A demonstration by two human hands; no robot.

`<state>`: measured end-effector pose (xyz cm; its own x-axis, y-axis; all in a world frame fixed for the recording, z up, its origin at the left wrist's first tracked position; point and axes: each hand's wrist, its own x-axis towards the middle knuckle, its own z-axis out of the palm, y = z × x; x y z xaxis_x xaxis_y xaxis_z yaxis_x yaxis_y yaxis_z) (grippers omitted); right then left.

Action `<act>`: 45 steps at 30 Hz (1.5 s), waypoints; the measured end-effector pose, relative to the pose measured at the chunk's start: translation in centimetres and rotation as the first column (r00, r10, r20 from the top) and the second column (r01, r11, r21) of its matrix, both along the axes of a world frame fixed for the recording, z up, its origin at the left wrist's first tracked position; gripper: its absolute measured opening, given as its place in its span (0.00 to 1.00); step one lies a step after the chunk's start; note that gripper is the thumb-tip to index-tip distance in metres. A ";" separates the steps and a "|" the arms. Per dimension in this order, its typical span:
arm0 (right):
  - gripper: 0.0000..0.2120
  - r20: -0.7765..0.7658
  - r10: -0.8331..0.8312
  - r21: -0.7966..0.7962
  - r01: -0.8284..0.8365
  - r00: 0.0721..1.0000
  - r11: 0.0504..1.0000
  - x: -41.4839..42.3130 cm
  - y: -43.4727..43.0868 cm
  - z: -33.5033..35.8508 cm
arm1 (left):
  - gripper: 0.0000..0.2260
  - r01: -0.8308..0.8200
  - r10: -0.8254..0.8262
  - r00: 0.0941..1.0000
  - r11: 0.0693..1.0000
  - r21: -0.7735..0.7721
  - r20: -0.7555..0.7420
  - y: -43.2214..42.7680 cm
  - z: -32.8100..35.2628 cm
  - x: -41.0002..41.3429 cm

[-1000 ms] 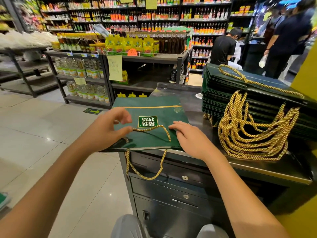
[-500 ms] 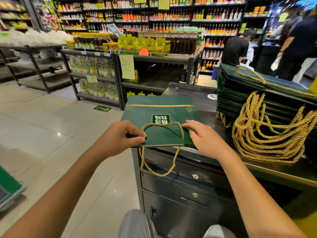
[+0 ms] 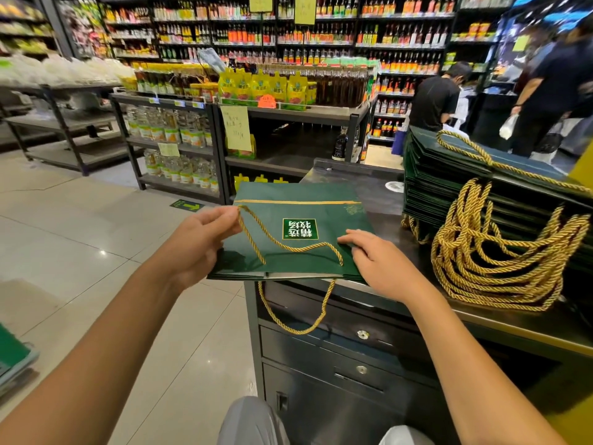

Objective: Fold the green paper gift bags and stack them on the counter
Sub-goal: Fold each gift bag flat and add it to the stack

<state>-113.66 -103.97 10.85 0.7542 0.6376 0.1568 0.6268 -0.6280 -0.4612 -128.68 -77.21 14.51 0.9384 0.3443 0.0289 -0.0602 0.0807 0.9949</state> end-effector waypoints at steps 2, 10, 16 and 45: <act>0.19 0.003 -0.003 0.006 0.003 1.000 1.000 -0.2 0.0 0.1 | 0.10 -0.005 0.007 1.000 0.997 -0.073 0.023 0.2 -0.1 0.0; 0.18 0.011 -0.030 0.063 0.029 0.999 0.998 -0.8 0.0 0.6 | 0.06 -0.203 0.208 0.978 0.953 0.225 0.001 1.8 -1.0 0.0; 0.17 -0.037 -0.099 0.113 0.102 0.994 0.988 -1.0 0.0 1.3 | 0.31 -0.206 0.283 0.922 0.937 0.282 -0.266 1.8 -3.3 2.8; 0.14 -0.202 -0.024 0.509 0.126 0.979 0.852 -2.7 4.6 17.1 | 0.28 -0.319 0.313 0.947 0.894 0.316 0.070 6.5 13.1 -2.4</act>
<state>-116.38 -99.40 27.94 0.8440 0.4427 0.3028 0.4605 -0.3086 -0.8323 -131.13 -70.68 27.59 0.7802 0.5921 0.2017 -0.0463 -0.2670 0.9626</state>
